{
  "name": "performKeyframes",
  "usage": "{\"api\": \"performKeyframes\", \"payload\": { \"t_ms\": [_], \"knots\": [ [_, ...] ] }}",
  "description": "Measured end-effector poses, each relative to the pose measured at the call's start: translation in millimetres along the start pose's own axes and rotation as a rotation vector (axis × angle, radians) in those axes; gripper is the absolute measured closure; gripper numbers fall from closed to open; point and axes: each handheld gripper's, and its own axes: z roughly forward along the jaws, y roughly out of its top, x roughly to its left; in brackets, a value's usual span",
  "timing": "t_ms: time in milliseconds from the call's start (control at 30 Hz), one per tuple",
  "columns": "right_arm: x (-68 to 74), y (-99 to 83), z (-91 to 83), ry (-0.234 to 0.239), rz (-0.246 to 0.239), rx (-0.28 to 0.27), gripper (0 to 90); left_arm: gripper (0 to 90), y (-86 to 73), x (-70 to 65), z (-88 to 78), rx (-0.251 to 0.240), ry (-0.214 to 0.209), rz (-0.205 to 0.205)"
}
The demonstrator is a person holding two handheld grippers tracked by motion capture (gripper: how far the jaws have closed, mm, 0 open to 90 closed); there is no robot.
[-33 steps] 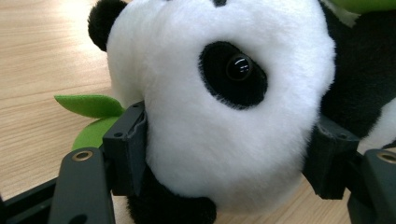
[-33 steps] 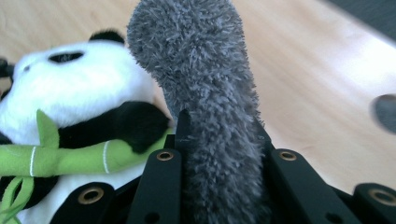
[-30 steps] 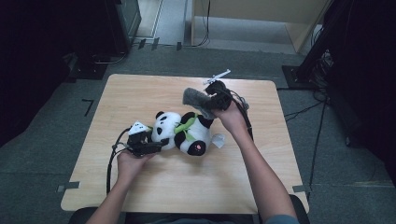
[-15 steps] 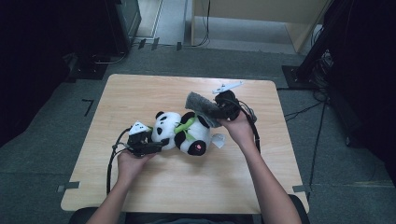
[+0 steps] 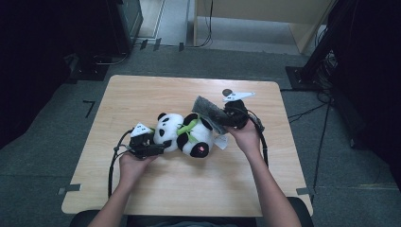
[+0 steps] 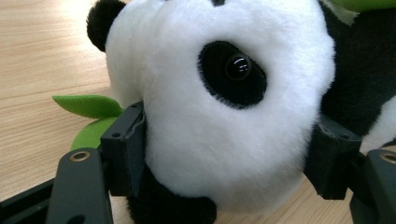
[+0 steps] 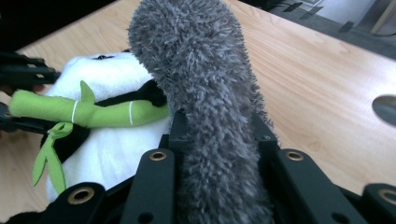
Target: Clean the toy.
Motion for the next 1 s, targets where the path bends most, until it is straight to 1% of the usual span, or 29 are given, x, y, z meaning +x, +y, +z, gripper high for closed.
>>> {"api": "performKeyframes", "payload": {
  "t_ms": [33,167,233,267,333,433,533,567,633,667,700,733,767,800,833,867,900,933,967,1000],
  "knots": [
    [-3.4,-2.4,-1.4,0.004,0.01,-0.002,70.6,26.5,0.0,0.0,0.0,-0.001,-0.001,0.0],
    [-14.3,-13.6,-6.9,-0.007,0.043,0.008,71.1,25.9,0.0,-0.3,0.0,-0.002,-0.002,0.006],
    [-19.7,-20.2,-8.7,-0.028,0.053,0.021,71.2,25.6,0.0,-0.9,-0.2,-0.001,0.001,0.01],
    [-22.4,-22.8,-8.9,-0.036,0.054,0.035,71.3,25.5,0.1,-0.9,-0.3,-0.001,0.002,0.009],
    [-27.3,-27.8,-11.4,-0.072,0.058,0.073,71.5,25.6,0.1,-0.8,-0.4,0.0,0.0,0.008],
    [-29.7,-29.7,-13.5,-0.084,0.062,0.074,71.6,25.6,0.1,-1.2,-0.5,-0.001,0.002,0.009],
    [-30.8,-27.4,-18.9,-0.087,0.072,0.039,71.7,25.6,-0.3,-1.6,-0.3,-0.004,0.004,0.01],
    [-30.2,-25.9,-21.0,-0.085,0.074,0.021,71.7,25.5,-0.4,-1.6,-0.4,-0.004,0.004,0.013],
    [-27.4,-20.7,-24.2,-0.08,0.078,0.014,71.7,25.5,-0.7,-2.3,-0.8,-0.005,0.007,0.019],
    [-25.3,-18.4,-25.5,-0.081,0.065,0.001,71.7,25.4,-1.0,-3.1,-0.9,-0.006,0.01,0.022],
    [-20.1,-13.4,-27.8,-0.067,0.063,-0.021,71.6,25.1,-1.3,-3.6,-1.1,-0.005,0.011,0.023],
    [-20.1,-13.4,-27.8,-0.067,0.063,-0.021,71.6,25.1,-1.7,-3.8,-1.1,-0.009,0.011,0.025],
    [-14.5,-8.5,-28.2,-0.046,0.046,-0.04,71.5,25.2,-2.6,-3.8,-1.4,-0.013,0.012,0.026],
    [-11.0,-6.7,-27.8,-0.036,0.041,-0.05,71.5,25.2,-2.6,-3.8,-1.4,-0.013,0.012,0.026],
    [-7.6,-5.1,-26.8,-0.023,0.042,-0.053,71.4,25.2,-3.5,-4.3,-1.7,-0.016,0.012,0.024],
    [-7.6,-5.1,-26.8,-0.023,0.042,-0.053,71.4,25.2,-3.5,-4.3,-1.7,-0.016,0.012,0.024],
    [-3.7,-4.1,-25.2,-0.005,0.042,-0.056,71.3,25.2,-3.9,-4.4,-1.6,-0.02,0.013,0.023],
    [0.4,-3.3,-23.1,0.008,0.033,-0.061,71.3,25.2,-4.0,-4.3,-1.5,-0.022,0.014,0.023],
    [8.0,-1.4,-17.9,0.017,0.009,-0.055,71.1,25.2,-4.2,-4.3,-1.4,-0.024,0.015,0.022],
    [8.0,-1.4,-17.9,0.017,0.009,-0.055,71.1,25.2,-4.4,-4.3,-1.5,-0.024,0.016,0.023]
  ]
}}
